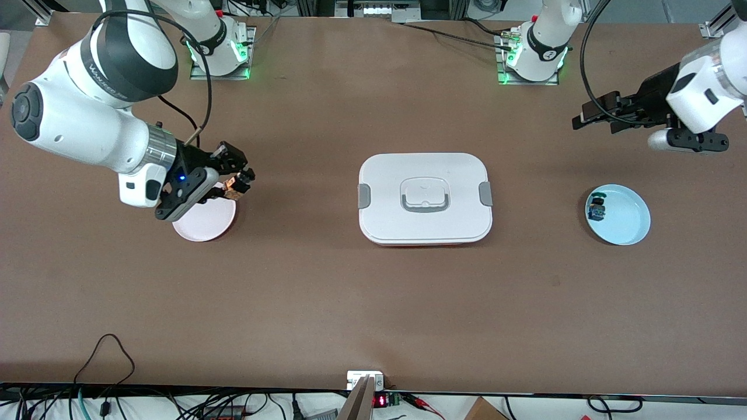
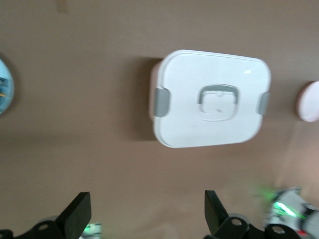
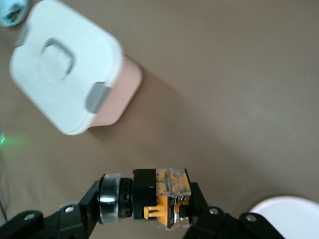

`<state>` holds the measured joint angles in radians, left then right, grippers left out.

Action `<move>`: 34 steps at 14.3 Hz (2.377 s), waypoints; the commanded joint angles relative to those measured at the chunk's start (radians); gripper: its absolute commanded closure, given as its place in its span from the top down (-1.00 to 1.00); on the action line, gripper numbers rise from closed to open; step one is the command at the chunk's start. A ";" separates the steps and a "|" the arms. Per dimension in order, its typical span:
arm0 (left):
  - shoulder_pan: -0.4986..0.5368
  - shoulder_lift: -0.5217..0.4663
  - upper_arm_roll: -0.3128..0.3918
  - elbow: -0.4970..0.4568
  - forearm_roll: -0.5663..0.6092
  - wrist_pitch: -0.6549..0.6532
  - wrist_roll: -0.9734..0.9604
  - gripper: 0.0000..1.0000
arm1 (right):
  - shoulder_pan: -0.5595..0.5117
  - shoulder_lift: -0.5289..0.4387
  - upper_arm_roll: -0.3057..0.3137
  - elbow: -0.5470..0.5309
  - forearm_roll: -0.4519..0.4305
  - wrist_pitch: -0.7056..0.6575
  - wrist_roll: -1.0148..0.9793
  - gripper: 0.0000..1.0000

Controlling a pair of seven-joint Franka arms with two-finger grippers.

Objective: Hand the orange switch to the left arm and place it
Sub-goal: 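Carry the switch above the white box while the left gripper approaches, then close the left gripper on the switch held by the right gripper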

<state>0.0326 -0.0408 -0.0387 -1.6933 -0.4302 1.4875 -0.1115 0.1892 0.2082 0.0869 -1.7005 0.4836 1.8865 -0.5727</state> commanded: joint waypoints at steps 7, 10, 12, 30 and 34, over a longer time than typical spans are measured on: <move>0.027 0.087 -0.001 0.020 -0.399 -0.233 0.004 1.00 | 0.047 0.020 0.039 -0.018 0.441 -0.115 -0.819 -1.00; 0.023 0.136 -0.010 0.006 -0.595 -0.195 0.065 1.00 | 0.075 0.025 0.039 -0.018 0.640 -0.109 -0.907 -1.00; 0.009 0.144 -0.021 -0.032 -0.669 -0.109 0.189 1.00 | 0.101 0.037 0.039 -0.019 0.769 -0.068 -0.923 -1.00; -0.002 0.128 -0.403 -0.279 -1.282 0.531 0.242 1.00 | 0.269 0.080 0.037 -0.016 1.264 0.190 -1.168 -1.00; -0.003 0.130 -0.415 -0.278 -1.283 0.540 0.246 1.00 | 0.286 0.080 0.037 -0.016 1.264 0.210 -1.168 -1.00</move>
<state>0.0291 0.0991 -0.4445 -1.9661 -1.6833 2.0097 0.1385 0.4632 0.2924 0.1286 -1.7175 1.7224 2.0807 -1.7193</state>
